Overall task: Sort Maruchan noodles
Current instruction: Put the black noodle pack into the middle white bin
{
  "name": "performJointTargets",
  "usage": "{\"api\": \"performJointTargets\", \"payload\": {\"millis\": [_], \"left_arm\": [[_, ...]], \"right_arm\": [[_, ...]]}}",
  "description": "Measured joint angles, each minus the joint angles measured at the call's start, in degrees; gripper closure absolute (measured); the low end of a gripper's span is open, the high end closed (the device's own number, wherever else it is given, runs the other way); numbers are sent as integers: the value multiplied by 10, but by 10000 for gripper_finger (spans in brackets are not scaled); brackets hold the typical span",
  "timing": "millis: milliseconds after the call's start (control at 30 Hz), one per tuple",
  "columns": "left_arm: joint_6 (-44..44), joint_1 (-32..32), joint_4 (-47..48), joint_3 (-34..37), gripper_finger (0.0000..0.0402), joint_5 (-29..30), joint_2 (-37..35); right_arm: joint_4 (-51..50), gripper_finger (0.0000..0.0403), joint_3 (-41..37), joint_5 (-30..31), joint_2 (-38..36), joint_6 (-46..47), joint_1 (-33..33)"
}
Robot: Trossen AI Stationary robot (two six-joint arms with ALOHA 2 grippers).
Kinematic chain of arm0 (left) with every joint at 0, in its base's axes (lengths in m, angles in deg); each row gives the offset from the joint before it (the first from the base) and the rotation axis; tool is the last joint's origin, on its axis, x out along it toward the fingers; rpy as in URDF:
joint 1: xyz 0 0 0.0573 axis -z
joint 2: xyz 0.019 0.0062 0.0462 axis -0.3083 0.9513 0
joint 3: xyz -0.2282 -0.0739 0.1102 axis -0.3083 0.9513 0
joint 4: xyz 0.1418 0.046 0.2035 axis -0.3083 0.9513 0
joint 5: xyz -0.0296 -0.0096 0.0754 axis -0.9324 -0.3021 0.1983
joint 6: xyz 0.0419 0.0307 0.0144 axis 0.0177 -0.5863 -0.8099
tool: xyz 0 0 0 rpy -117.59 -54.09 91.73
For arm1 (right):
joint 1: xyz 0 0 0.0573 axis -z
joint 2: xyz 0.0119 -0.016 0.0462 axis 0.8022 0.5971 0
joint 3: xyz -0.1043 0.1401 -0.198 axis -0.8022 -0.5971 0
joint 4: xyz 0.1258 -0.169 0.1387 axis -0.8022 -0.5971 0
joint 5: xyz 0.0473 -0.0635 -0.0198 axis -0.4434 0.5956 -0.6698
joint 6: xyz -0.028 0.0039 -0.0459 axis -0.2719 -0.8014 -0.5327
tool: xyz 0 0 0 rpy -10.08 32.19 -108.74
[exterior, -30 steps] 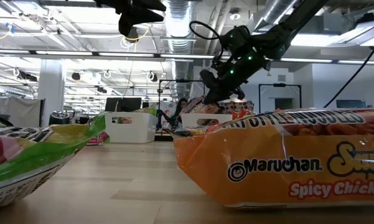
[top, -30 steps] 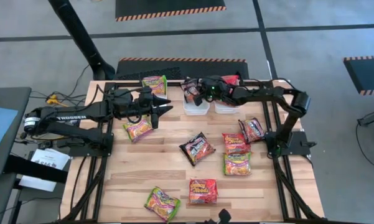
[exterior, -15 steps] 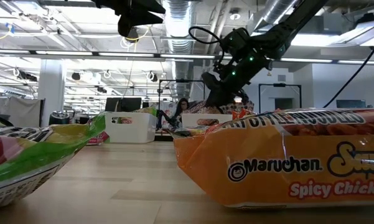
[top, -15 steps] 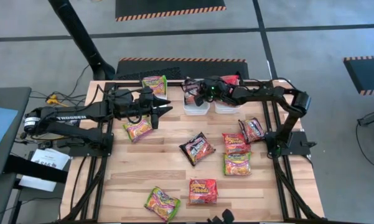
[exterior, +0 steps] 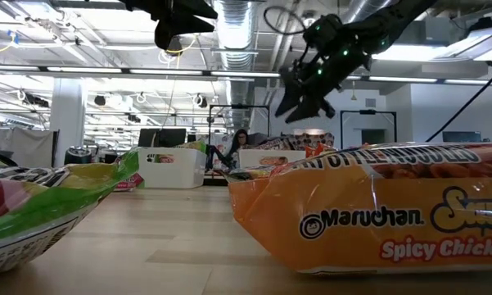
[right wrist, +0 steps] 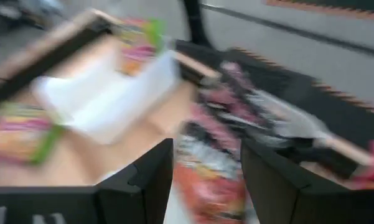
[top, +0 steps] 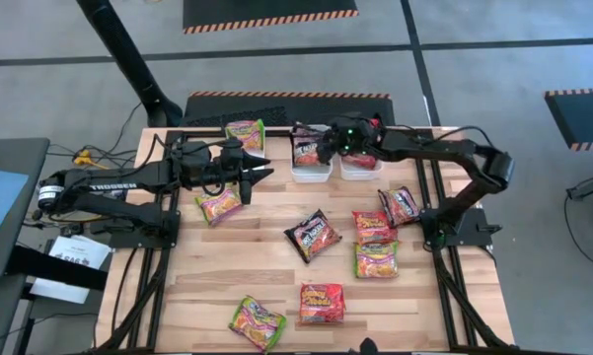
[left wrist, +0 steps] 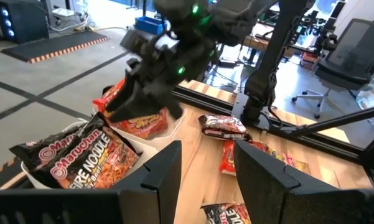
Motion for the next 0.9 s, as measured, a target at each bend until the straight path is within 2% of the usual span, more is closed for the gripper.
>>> {"api": "performJointTargets", "payload": {"millis": [133,200,400,700,900], "left_arm": [[2,0,0,0,267,-1,0],[0,0,0,0,267,0,0],[0,0,0,0,267,0,0],[1,0,11,0,267,-2,0],[1,0,27,0,267,-1,0]], "right_arm": [[-5,198,2,-96,4,57,-1],[-26,202,14,-118,21,63,-2],[-146,206,112,-124,80,8,-9],[-369,207,259,-134,189,-22,-10],[-404,207,301,-141,244,-25,-22]]}}
